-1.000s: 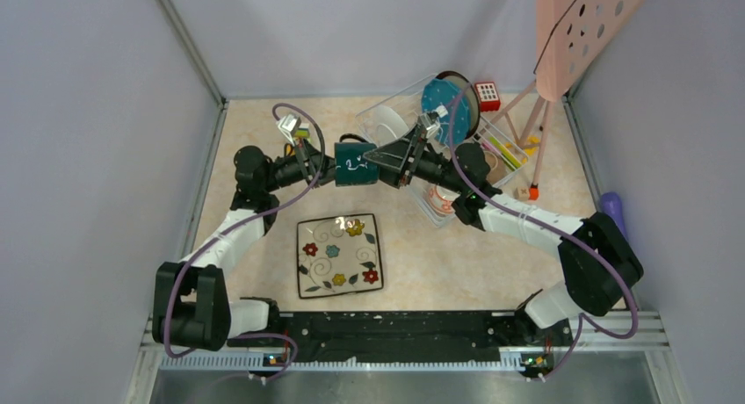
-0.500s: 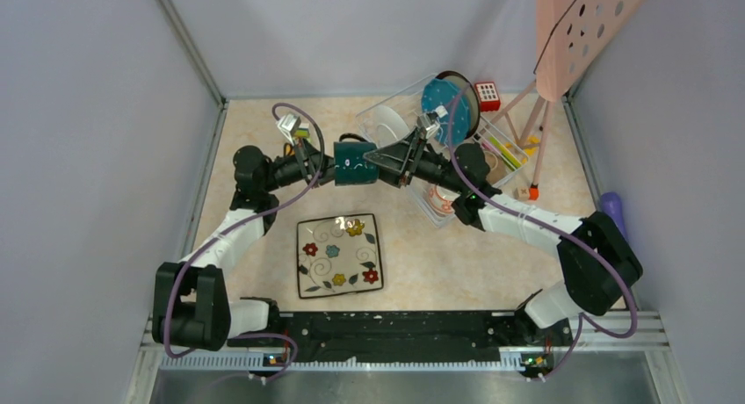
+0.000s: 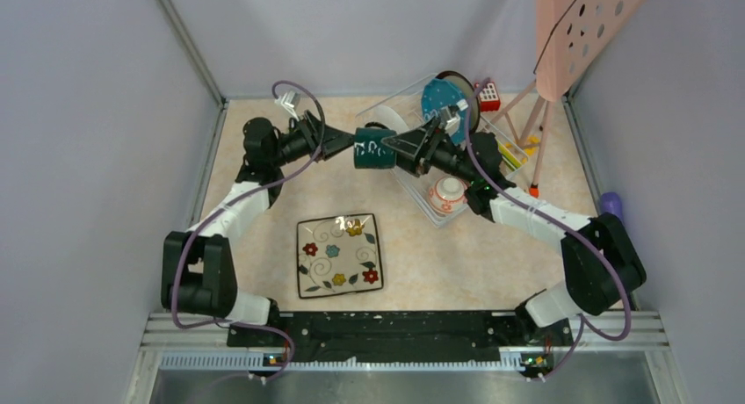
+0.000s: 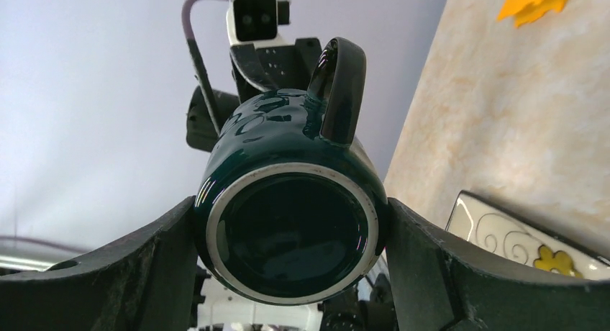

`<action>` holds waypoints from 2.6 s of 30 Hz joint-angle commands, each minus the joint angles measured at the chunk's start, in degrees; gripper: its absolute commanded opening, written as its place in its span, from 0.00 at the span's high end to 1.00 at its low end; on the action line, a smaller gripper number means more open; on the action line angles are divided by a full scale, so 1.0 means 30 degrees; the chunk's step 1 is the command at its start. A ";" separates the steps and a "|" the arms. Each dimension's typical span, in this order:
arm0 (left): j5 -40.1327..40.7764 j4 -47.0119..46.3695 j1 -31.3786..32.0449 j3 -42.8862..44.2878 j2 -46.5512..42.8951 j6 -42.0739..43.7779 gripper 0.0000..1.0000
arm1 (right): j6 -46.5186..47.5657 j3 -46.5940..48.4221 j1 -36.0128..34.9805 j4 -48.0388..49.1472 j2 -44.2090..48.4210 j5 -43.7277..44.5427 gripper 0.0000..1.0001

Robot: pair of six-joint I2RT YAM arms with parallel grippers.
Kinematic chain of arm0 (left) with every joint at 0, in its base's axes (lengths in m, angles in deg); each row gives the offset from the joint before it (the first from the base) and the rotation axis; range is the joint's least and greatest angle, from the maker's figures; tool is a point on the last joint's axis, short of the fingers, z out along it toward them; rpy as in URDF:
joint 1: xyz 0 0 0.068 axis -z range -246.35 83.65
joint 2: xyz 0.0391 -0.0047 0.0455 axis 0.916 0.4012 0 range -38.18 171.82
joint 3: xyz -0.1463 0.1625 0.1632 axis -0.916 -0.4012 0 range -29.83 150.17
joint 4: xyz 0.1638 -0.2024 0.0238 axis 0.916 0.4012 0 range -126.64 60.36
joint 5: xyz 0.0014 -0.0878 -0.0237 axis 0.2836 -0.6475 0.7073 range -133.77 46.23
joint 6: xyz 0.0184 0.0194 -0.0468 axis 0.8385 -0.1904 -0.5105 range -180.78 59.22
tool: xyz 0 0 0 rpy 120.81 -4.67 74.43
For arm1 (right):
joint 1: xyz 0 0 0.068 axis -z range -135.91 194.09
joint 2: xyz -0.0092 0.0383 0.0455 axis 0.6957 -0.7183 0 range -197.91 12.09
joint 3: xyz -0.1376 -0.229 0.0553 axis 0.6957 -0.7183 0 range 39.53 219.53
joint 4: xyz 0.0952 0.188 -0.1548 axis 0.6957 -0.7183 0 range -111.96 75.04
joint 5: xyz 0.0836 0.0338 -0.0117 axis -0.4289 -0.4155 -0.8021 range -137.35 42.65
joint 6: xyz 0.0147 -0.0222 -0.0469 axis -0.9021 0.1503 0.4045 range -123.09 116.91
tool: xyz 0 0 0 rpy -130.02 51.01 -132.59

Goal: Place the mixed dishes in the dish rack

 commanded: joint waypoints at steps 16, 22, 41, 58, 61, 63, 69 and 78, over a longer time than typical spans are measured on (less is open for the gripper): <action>0.3128 0.3389 0.0113 0.1584 -0.0050 0.3411 0.52 | 1.6338 0.6302 0.6461 -1.3056 0.2581 0.1571 0.85; 0.3942 0.6149 0.0103 0.1478 -0.1685 0.5256 0.53 | 2.3896 0.8722 0.6483 -1.8009 0.1576 0.3095 0.92; 0.4404 0.5911 0.0105 -0.1319 -0.4548 0.5150 0.54 | 3.6345 0.9551 0.5969 -1.9165 -0.2251 0.1891 1.00; 0.4748 0.6451 0.0105 -0.2380 -0.5734 0.5883 0.56 | 3.7072 1.2675 0.5320 -2.1104 -0.5829 0.3868 1.00; 0.4803 0.6647 0.0105 -0.2393 -0.5793 0.6032 0.56 | 3.6767 1.2599 0.5191 -2.0829 -0.6316 0.4301 1.00; 0.4827 0.6744 0.0105 -0.2428 -0.5807 0.6079 0.56 | 3.6581 1.2629 0.5163 -2.0783 -0.6642 0.4470 1.00; 0.4807 0.6881 0.0105 -0.2488 -0.5788 0.6194 0.56 | 3.5830 1.2917 0.5156 -2.0675 -0.7623 0.5972 1.00; 0.5365 0.7961 0.0105 -0.2334 -0.5821 0.6595 0.56 | 3.3379 1.4208 0.5158 -2.1860 -0.8508 0.8031 0.61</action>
